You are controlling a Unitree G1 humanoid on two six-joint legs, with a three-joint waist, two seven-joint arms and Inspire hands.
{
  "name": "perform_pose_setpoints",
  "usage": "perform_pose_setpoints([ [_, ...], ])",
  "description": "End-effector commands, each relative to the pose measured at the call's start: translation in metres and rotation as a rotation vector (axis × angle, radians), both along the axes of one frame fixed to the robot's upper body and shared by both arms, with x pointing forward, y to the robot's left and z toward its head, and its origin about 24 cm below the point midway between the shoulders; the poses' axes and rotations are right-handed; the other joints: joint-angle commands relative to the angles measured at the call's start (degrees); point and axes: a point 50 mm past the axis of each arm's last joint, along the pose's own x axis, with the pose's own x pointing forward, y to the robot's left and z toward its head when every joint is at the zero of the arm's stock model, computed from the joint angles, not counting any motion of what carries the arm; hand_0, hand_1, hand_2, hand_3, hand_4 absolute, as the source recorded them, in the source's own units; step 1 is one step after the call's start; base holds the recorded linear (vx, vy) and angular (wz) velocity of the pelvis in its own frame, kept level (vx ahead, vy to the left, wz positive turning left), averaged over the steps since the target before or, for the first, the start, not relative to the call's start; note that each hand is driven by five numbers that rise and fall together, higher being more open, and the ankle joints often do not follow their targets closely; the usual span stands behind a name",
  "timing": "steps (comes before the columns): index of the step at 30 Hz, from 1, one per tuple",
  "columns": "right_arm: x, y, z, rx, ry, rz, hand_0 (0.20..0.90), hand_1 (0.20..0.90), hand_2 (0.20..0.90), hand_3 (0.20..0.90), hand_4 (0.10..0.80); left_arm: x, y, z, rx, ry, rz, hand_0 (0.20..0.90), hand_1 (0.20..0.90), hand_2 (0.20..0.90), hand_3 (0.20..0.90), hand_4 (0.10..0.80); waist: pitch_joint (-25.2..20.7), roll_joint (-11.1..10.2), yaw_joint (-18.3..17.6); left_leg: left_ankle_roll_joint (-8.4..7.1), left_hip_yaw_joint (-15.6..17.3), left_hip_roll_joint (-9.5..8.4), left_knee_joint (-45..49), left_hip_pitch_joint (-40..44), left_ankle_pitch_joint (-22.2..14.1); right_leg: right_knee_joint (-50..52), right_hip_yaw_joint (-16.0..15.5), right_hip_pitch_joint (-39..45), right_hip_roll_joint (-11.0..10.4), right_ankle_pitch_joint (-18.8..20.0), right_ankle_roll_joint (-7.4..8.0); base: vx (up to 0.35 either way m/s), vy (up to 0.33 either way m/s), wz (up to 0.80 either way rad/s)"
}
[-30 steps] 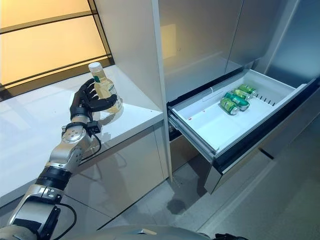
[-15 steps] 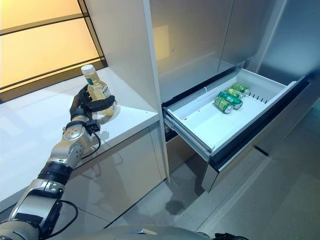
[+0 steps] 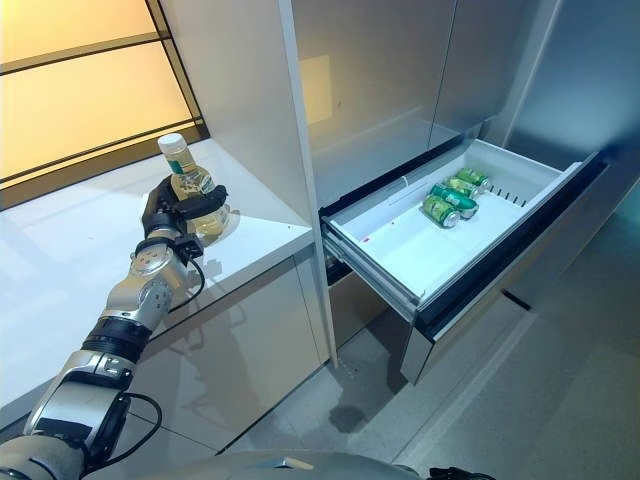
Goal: Put drinks into fridge and close the fridge
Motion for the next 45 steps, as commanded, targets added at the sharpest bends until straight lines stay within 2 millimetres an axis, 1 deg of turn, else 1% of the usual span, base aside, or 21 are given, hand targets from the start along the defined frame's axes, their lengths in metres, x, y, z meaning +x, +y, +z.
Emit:
perform_pose_setpoints([
  [1, 0.001, 0.007, -0.002, 0.041, 0.017, 0.063, 0.9, 0.9, 0.9, 0.9, 0.8, 0.03, -0.007, 0.104, 0.009, -0.419, 0.02, 0.3, 0.3, 0.3, 0.2, 0.1, -1.8, 0.0, 0.5, 1.43, -1.3, -2.43, 0.7, 1.2, -7.4, 2.2, 0.3, -3.4, -0.4, 0.0, 4.46, 0.015, 0.003, -0.04],
  [8, 0.0, 0.007, -0.002, 0.044, 0.019, 0.064, 0.9, 0.9, 0.9, 0.9, 0.8, 0.028, -0.006, 0.109, 0.007, -0.455, 0.031, 0.3, 0.3, 0.3, 0.2, 0.1, -1.7, -0.1, 0.6, 1.51, -1.5, -2.48, 0.7, 1.1, -7.4, 2.2, 0.4, -3.4, -0.3, 0.0, 4.37, 0.005, -0.003, -0.04],
  [12, -0.001, 0.007, -0.002, 0.044, 0.027, 0.092, 0.9, 0.9, 0.9, 0.9, 0.8, 0.027, -0.007, 0.112, 0.014, -0.474, 0.027, 0.3, 0.3, 0.3, 0.2, 0.1, -1.8, -0.1, 0.6, 1.5, -1.5, -2.51, 0.6, 1.1, -7.4, 2.1, 0.4, -3.4, -0.4, 0.0, 4.38, 0.0, 0.0, 0.0],
  [15, -0.001, 0.005, -0.002, 0.035, 0.034, 0.152, 0.9, 0.9, 0.9, 0.9, 0.8, 0.026, -0.006, 0.115, 0.024, -0.492, 0.015, 0.3, 0.3, 0.3, 0.2, 0.1, -1.8, -0.2, 0.7, 1.48, -1.6, -2.51, 0.6, 1.1, -7.4, 2.1, 0.3, -3.4, -0.4, 0.1, 4.4, 0.0, 0.0, 0.0],
  [18, 0.005, 0.005, 0.0, 0.028, 0.029, 0.293, 0.9, 0.9, 0.9, 0.9, 0.8, 0.024, -0.01, 0.122, 0.041, -0.518, -0.017, 0.3, 0.3, 0.3, 0.2, 0.1, -1.7, -0.3, 1.1, 1.45, -1.8, -2.52, 0.6, 1.0, -7.4, 2.0, 0.0, -3.4, -0.5, 0.1, 4.41, 0.0, 0.0, 0.0],
  [20, 0.014, 0.007, 0.001, 0.042, 0.021, 0.454, 0.9, 0.9, 0.9, 0.9, 0.8, 0.023, -0.014, 0.13, 0.055, -0.539, -0.045, 0.3, 0.3, 0.3, 0.2, 0.1, -1.6, -0.4, 1.5, 1.43, -2.1, -2.57, 0.6, 0.8, -7.3, 1.9, -0.3, -3.4, -0.6, 0.1, 4.44, -0.022, -0.008, 0.0],
  [21, 0.021, 0.013, 0.002, 0.061, 0.022, 0.593, 0.9, 0.9, 0.9, 0.9, 0.8, 0.022, -0.019, 0.133, 0.064, -0.55, -0.07, 0.3, 0.3, 0.3, 0.2, 0.1, -1.5, -0.5, 2.0, 1.39, -2.4, -2.62, 0.6, 0.7, -7.2, 1.9, -0.6, -3.4, -0.7, 0.0, 4.4, -0.041, -0.014, 0.02],
  [22, 0.024, 0.016, 0.002, 0.069, 0.021, 0.652, 0.9, 0.9, 0.9, 0.9, 0.8, 0.021, -0.021, 0.135, 0.066, -0.556, -0.083, 0.3, 0.3, 0.3, 0.2, 0.1, -1.5, -0.6, 2.2, 1.37, -2.6, -2.64, 0.6, 0.6, -7.2, 1.9, -0.8, -3.4, -0.7, 0.0, 4.38, -0.047, -0.014, 0.02],
  [25, 0.043, 0.031, 0.006, 0.11, -0.003, 0.889, 0.9, 0.9, 0.9, 0.9, 0.8, 0.016, -0.033, 0.14, 0.092, -0.585, -0.157, 0.3, 0.3, 0.3, 0.2, 0.1, -1.1, -0.9, 3.5, 1.31, -3.6, -2.82, 0.6, 0.5, -7.0, 1.7, -1.7, -3.1, -0.9, 0.0, 4.3, -0.039, -0.01, 0.07],
  [30, 0.072, 0.049, 0.016, 0.102, -0.084, 1.081, 0.9, 0.9, 0.9, 0.9, 0.8, 0.005, -0.053, 0.15, 0.098, -0.654, -0.249, 0.3, 0.3, 0.3, 0.2, 0.1, -0.8, -1.2, 5.2, 1.2, -4.8, -2.95, 0.5, 0.1, -6.8, 1.5, -2.9, -2.8, -1.3, -0.1, 4.27, -0.041, -0.006, 0.1],
  [31, 0.082, 0.054, 0.02, 0.089, -0.12, 1.113, 0.9, 0.9, 0.9, 0.9, 0.8, 0.001, -0.059, 0.152, 0.095, -0.673, -0.282, 0.3, 0.3, 0.3, 0.2, 0.1, -0.7, -1.3, 5.7, 1.18, -5.2, -3.01, 0.4, 0.1, -6.7, 1.4, -3.2, -2.7, -1.3, 0.0, 4.24, -0.044, -0.001, 0.15],
  [33, 0.095, 0.059, 0.026, 0.072, -0.168, 1.132, 0.9, 0.9, 0.9, 0.9, 0.8, -0.005, -0.066, 0.156, 0.092, -0.697, -0.318, 0.3, 0.3, 0.3, 0.2, 0.1, -0.6, -1.4, 6.1, 1.16, -5.5, -3.08, 0.4, 0.0, -6.6, 1.3, -3.5, -2.6, -1.4, 0.0, 4.19, -0.042, 0.0, 0.18],
  [36, 0.121, 0.071, 0.04, 0.058, -0.286, 1.157, 0.9, 0.9, 0.9, 0.9, 0.8, -0.014, -0.075, 0.163, 0.073, -0.747, -0.386, 0.3, 0.3, 0.3, 0.2, 0.1, -0.3, -1.5, 6.8, 1.12, -6.0, -3.17, 0.4, -0.2, -6.4, 1.3, -4.1, -2.5, -1.5, 0.1, 4.11, -0.046, 0.001, 0.19],
  [37, 0.124, 0.073, 0.042, 0.057, -0.305, 1.159, 0.9, 0.9, 0.9, 0.9, 0.8, -0.015, -0.076, 0.164, 0.069, -0.754, -0.396, 0.3, 0.3, 0.3, 0.2, 0.1, -0.2, -1.5, 6.9, 1.11, -6.1, -3.18, 0.4, -0.2, -6.3, 1.3, -4.2, -2.5, -1.5, 0.1, 4.09, -0.043, 0.009, 0.16],
  [38, 0.134, 0.078, 0.049, 0.054, -0.348, 1.166, 0.9, 0.9, 0.9, 0.9, 0.8, -0.017, -0.08, 0.165, 0.059, -0.77, -0.422, 0.3, 0.3, 0.3, 0.2, 0.1, -0.2, -1.6, 7.1, 1.05, -6.2, -3.18, 0.4, -0.3, -6.2, 1.3, -4.4, -2.5, -1.6, 0.1, 4.11, -0.035, 0.01, 0.09],
  [39, 0.138, 0.081, 0.052, 0.047, -0.36, 1.166, 0.9, 0.9, 0.9, 0.9, 0.8, -0.019, -0.081, 0.166, 0.055, -0.777, -0.434, 0.3, 0.3, 0.3, 0.2, 0.1, -0.1, -1.6, 7.2, 1.04, -6.3, -3.23, 0.4, -0.3, -6.2, 1.4, -4.5, -2.5, -1.7, 0.1, 4.08, -0.05, 0.016, 0.07],
  [41, 0.157, 0.091, 0.066, 0.034, -0.461, 1.171, 0.9, 0.9, 0.9, 0.9, 0.8, -0.024, -0.089, 0.168, 0.027, -0.806, -0.499, 0.3, 0.3, 0.3, 0.2, 0.1, 0.0, -1.6, 7.6, 1.05, -6.6, -3.33, 0.4, -0.4, -6.0, 1.3, -4.8, -2.3, -1.8, 0.2, 4.01, -0.069, 0.022, 0.07],
  [42, 0.161, 0.09, 0.068, 0.039, -0.415, 1.149, 0.9, 0.9, 0.9, 0.9, 0.8, -0.026, -0.092, 0.169, 0.013, -0.818, -0.522, 0.3, 0.3, 0.3, 0.2, 0.1, 0.1, -1.6, 7.6, 1.06, -6.7, -3.44, 0.4, -0.9, -5.4, 1.5, -5.0, -2.8, -1.9, 0.7, 3.98, -0.062, 0.022, 0.05],
  [43, 0.156, 0.084, 0.066, 0.039, -0.459, 1.162, 0.9, 0.9, 0.9, 0.9, 0.8, -0.027, -0.089, 0.167, 0.002, -0.829, -0.54, 0.3, 0.3, 0.3, 0.2, 0.1, 0.1, -1.4, 7.7, 1.04, -6.7, -3.36, 0.4, -0.7, -5.9, 1.5, -5.0, -2.5, -1.7, 0.3, 3.98, -0.077, 0.039, 0.07],
  [44, 0.151, 0.086, 0.062, 0.049, -0.52, 1.161, 0.9, 0.9, 0.9, 0.9, 0.8, -0.03, -0.088, 0.167, -0.026, -0.85, -0.578, 0.3, 0.3, 0.3, 0.2, 0.1, 0.2, -1.0, 8.0, 1.27, -6.8, -3.45, 0.4, -0.8, -5.9, 1.5, -5.1, -2.6, -1.8, 0.3, 4.16, -0.032, 0.035, 0.06],
  [45, 0.151, 0.088, 0.063, 0.055, -0.532, 1.162, 0.9, 0.9, 0.9, 0.9, 0.8, -0.03, -0.088, 0.168, -0.031, -0.852, -0.583, 0.3, 0.3, 0.3, 0.2, 0.1, 0.2, -1.0, 8.0, 1.31, -6.8, -3.48, 0.4, -0.8, -5.9, 1.4, -5.1, -2.5, -1.8, 0.3, 4.17, -0.056, 0.045, 0.07],
])
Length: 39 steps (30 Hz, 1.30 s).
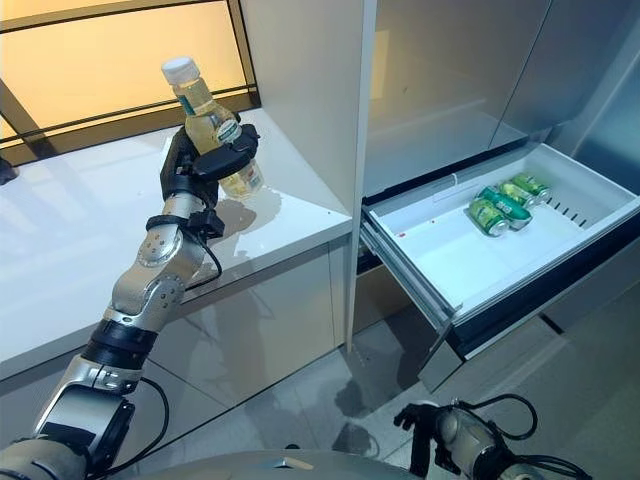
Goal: Put drinks into fridge and close the fridge
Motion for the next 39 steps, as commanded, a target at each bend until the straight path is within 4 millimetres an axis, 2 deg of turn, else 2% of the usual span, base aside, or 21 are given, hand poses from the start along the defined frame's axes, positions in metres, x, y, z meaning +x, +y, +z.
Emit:
perform_pose_setpoints([
  [1, 0.039, 0.054, 0.024, 0.248, -0.223, 0.069, 0.9, 0.9, 0.9, 0.9, 0.8, -0.017, -0.019, 0.096, -0.062, -0.47, -0.199, 0.3, 0.3, 0.3, 0.2, 0.1, -2.7, 0.7, 1.1, 1.29, -2.4, -2.97, 0.1, 1.4, -7.1, 1.6, -0.9, -2.0, -1.6, 0.1, 3.98, -0.044, 0.029, 0.08],
  [3, 0.042, 0.067, 0.035, 0.298, -0.263, 0.079, 0.9, 0.9, 0.9, 0.9, 0.8, -0.021, -0.021, 0.1, -0.077, -0.483, -0.233, 0.3, 0.3, 0.3, 0.2, 0.1, -2.5, 0.8, 0.9, 1.4, -2.2, -3.01, 0.1, 1.4, -7.1, 1.6, -1.1, -1.9, -1.7, 0.1, 4.11, -0.05, 0.029, 0.13],
  [5, 0.046, 0.083, 0.057, 0.411, -0.325, 0.104, 0.9, 0.9, 0.9, 0.9, 0.8, -0.028, -0.02, 0.102, -0.074, -0.511, -0.266, 0.3, 0.3, 0.3, 0.2, 0.1, -2.3, 0.9, 0.6, 1.4, -1.9, -2.99, 0.1, 1.5, -6.9, 1.8, -1.1, -2.0, -1.9, 0.1, 4.28, -0.049, 0.022, 0.06],
  [8, 0.056, 0.095, 0.089, 0.528, -0.423, 0.141, 0.9, 0.9, 0.9, 0.9, 0.8, -0.037, -0.019, 0.099, -0.066, -0.549, -0.309, 0.3, 0.3, 0.3, 0.2, 0.1, -1.8, 1.0, 0.4, 1.38, -2.0, -3.09, 0.1, 1.8, -6.7, 2.1, -1.1, -1.9, -1.9, 0.3, 4.34, -0.026, 0.015, 0.01],
  [11, 0.061, 0.1, 0.109, 0.634, -0.463, 0.175, 0.9, 0.9, 0.9, 0.9, 0.8, -0.043, -0.019, 0.096, -0.058, -0.575, -0.336, 0.3, 0.3, 0.3, 0.2, 0.1, -1.6, 1.0, 0.3, 1.42, -2.0, -3.1, 0.1, 1.9, -6.7, 2.2, -0.9, -1.9, -1.9, 0.3, 4.35, -0.022, 0.015, 0.01],
  [13, 0.067, 0.1, 0.134, 0.762, -0.462, 0.206, 0.9, 0.9, 0.9, 0.9, 0.8, -0.05, -0.017, 0.093, -0.037, -0.6, -0.349, 0.3, 0.3, 0.3, 0.2, 0.1, -1.3, 0.9, 0.2, 1.39, -2.0, -3.08, 0.1, 2.0, -6.5, 2.4, -0.9, -1.9, -2.0, 0.5, 4.42, -0.014, 0.011, 0.02],
  [16, 0.069, 0.098, 0.154, 0.881, -0.454, 0.234, 0.9, 0.9, 0.9, 0.9, 0.8, -0.054, -0.015, 0.089, -0.016, -0.617, -0.364, 0.3, 0.3, 0.3, 0.2, 0.1, -1.2, 0.7, 0.2, 1.39, -1.9, -3.08, 0.1, 2.2, -6.5, 2.4, -0.9, -1.8, -2.0, 0.6, 4.49, 0.0, 0.0, 0.0],
  [17, 0.074, 0.092, 0.172, 0.964, -0.458, 0.255, 0.9, 0.9, 0.9, 0.9, 0.8, -0.057, -0.011, 0.087, 0.005, -0.632, -0.367, 0.3, 0.3, 0.3, 0.2, 0.1, -1.3, 0.5, 0.2, 1.31, -1.8, -3.02, 0.1, 2.3, -6.5, 2.4, -0.9, -1.7, -2.0, 0.7, 4.53, 0.0, 0.0, 0.0],
  [21, 0.079, 0.083, 0.206, 1.125, -0.475, 0.318, 0.9, 0.9, 0.9, 0.9, 0.8, -0.065, -0.006, 0.086, 0.057, -0.677, -0.364, 0.3, 0.3, 0.3, 0.2, 0.1, -1.4, 0.3, 0.1, 1.28, -1.5, -2.85, 0.1, 2.5, -6.5, 2.5, -0.9, -1.7, -2.0, 0.7, 4.51, 0.0, 0.0, 0.0],
  [24, 0.086, 0.067, 0.246, 1.261, -0.559, 0.371, 0.9, 0.9, 0.9, 0.9, 0.8, -0.067, 0.004, 0.086, 0.102, -0.701, -0.358, 0.3, 0.3, 0.3, 0.2, 0.1, -1.9, 0.0, 0.0, 1.24, -1.1, -2.84, 0.1, 2.1, -6.1, 2.5, -1.0, -2.2, -2.1, 1.3, 4.51, 0.0, 0.0, 0.0],
  [28, 0.091, 0.047, 0.267, 1.282, -0.716, 0.261, 0.9, 0.9, 0.9, 0.9, 0.8, -0.074, 0.012, 0.088, 0.161, -0.746, -0.357, 0.3, 0.3, 0.3, 0.2, 0.1, -2.1, -0.2, -0.1, 1.31, -1.1, -2.81, 0.1, 2.1, -6.2, 2.6, -1.1, -2.3, -2.1, 1.3, 4.5, 0.0, 0.0, 0.0],
  [31, 0.093, 0.03, 0.27, 1.242, -0.791, 0.177, 0.9, 0.9, 0.9, 0.9, 0.8, -0.081, 0.016, 0.09, 0.215, -0.787, -0.367, 0.3, 0.3, 0.3, 0.2, 0.1, -2.2, -0.2, -0.5, 1.42, -1.0, -2.8, 0.1, 2.1, -6.3, 2.5, -1.0, -2.5, -2.0, 1.3, 4.48, 0.0, 0.0, 0.0],
  [36, 0.095, 0.023, 0.272, 1.218, -0.818, 0.125, 0.9, 0.9, 0.9, 0.9, 0.8, -0.082, 0.014, 0.09, 0.238, -0.779, -0.399, 0.3, 0.3, 0.3, 0.2, 0.1, -2.2, -0.3, -0.7, 1.47, -0.8, -2.75, 0.1, 2.1, -6.4, 2.4, -0.9, -2.6, -1.9, 1.4, 4.44, 0.0, 0.0, 0.0],
  [39, 0.102, 0.03, 0.276, 1.245, -0.803, 0.119, 0.9, 0.9, 0.9, 0.9, 0.8, -0.078, 0.006, 0.091, 0.232, -0.765, -0.448, 0.3, 0.3, 0.3, 0.2, 0.1, -2.1, -0.4, -0.6, 1.44, -0.8, -2.72, 0.1, 2.2, -6.5, 2.3, -1.0, -2.4, -1.9, 1.5, 4.35, 0.0, 0.0, 0.0],
])
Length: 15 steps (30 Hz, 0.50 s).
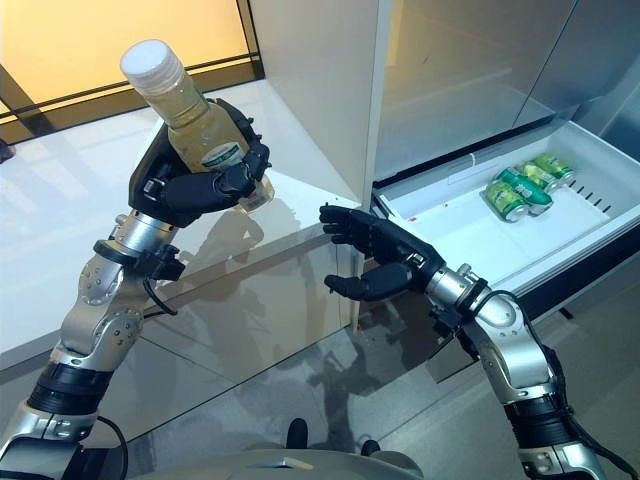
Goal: Put drinks into fridge and close the fridge
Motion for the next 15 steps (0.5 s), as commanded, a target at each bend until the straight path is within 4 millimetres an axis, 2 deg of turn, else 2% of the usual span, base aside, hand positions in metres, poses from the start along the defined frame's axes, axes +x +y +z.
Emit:
perform_pose_setpoints([
  [1, 0.009, 0.015, 0.052, 0.102, -0.204, 0.082, 0.9, 0.9, 0.9, 0.9, 0.8, -0.019, -0.01, 0.064, -0.03, -0.372, -0.082, 0.3, 0.3, 0.3, 0.2, 0.1, -6.6, -0.7, -0.5, 1.07, -0.2, -2.07, 0.1, 2.8, -6.9, 2.0, -0.1, -2.4, -1.3, 1.6, 4.03, 0.0, 0.0, 0.0],
  [6, 0.02, 0.036, 0.061, 0.115, -0.199, 0.127, 0.9, 0.9, 0.9, 0.9, 0.8, -0.014, -0.03, 0.061, -0.018, -0.344, -0.184, 0.3, 0.3, 0.3, 0.2, 0.1, -6.5, -0.9, 0.1, 0.99, -0.4, -2.12, 0.1, 2.9, -6.9, 1.9, -0.5, -2.1, -1.3, 1.6, 3.91, 0.0, 0.0, 0.0],
  [15, 0.035, 0.061, 0.066, 0.109, -0.139, 0.174, 0.9, 0.9, 0.9, 0.9, 0.8, -0.01, -0.056, 0.057, 0.044, -0.29, -0.316, 0.3, 0.3, 0.3, 0.2, 0.1, -6.7, -1.1, 0.9, 1.03, -0.8, -2.21, 0.1, 3.0, -6.9, 1.8, -1.0, -1.9, -1.4, 1.5, 3.76, 0.001, 0.0, 0.0],
])
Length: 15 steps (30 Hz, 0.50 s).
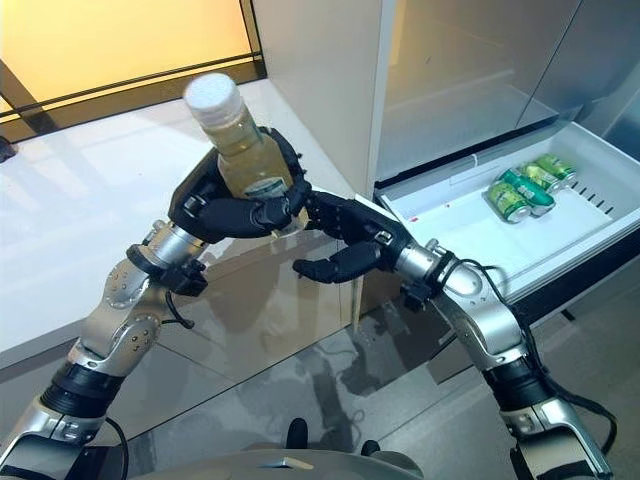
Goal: Put drinks into fridge and close the fridge
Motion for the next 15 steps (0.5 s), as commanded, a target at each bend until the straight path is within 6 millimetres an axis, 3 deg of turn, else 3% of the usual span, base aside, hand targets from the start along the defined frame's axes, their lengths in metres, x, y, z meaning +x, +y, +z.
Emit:
perform_pose_setpoints([
  [1, 0.008, 0.012, 0.039, 0.107, -0.119, 0.047, 0.9, 0.9, 0.9, 0.9, 0.8, -0.009, -0.024, 0.075, -0.076, -0.358, -0.147, 0.3, 0.3, 0.3, 0.2, 0.1, -6.7, -1.0, 0.7, 1.03, -0.4, -2.17, 0.1, 2.9, -6.9, 1.8, -0.7, -2.2, -1.4, 1.5, 3.75, 0.01, 0.0, 0.04],
  [10, 0.017, 0.03, 0.041, 0.122, -0.073, 0.091, 0.9, 0.9, 0.9, 0.9, 0.8, -0.006, -0.039, 0.074, -0.046, -0.327, -0.227, 0.3, 0.3, 0.3, 0.2, 0.1, -7.0, -1.0, 1.2, 1.13, -0.5, -2.26, 0.1, 2.8, -6.9, 1.6, -0.9, -2.2, -1.4, 1.6, 3.63, 0.005, 0.0, 0.02],
  [15, 0.017, 0.03, 0.041, 0.122, -0.073, 0.091, 0.9, 0.9, 0.9, 0.9, 0.8, -0.006, -0.039, 0.074, -0.046, -0.327, -0.227, 0.3, 0.3, 0.3, 0.2, 0.1, -7.0, -1.0, 1.2, 1.13, -0.5, -2.27, 0.1, 2.8, -6.9, 1.6, -0.9, -2.2, -1.4, 1.6, 3.63, 0.007, 0.002, 0.0],
])
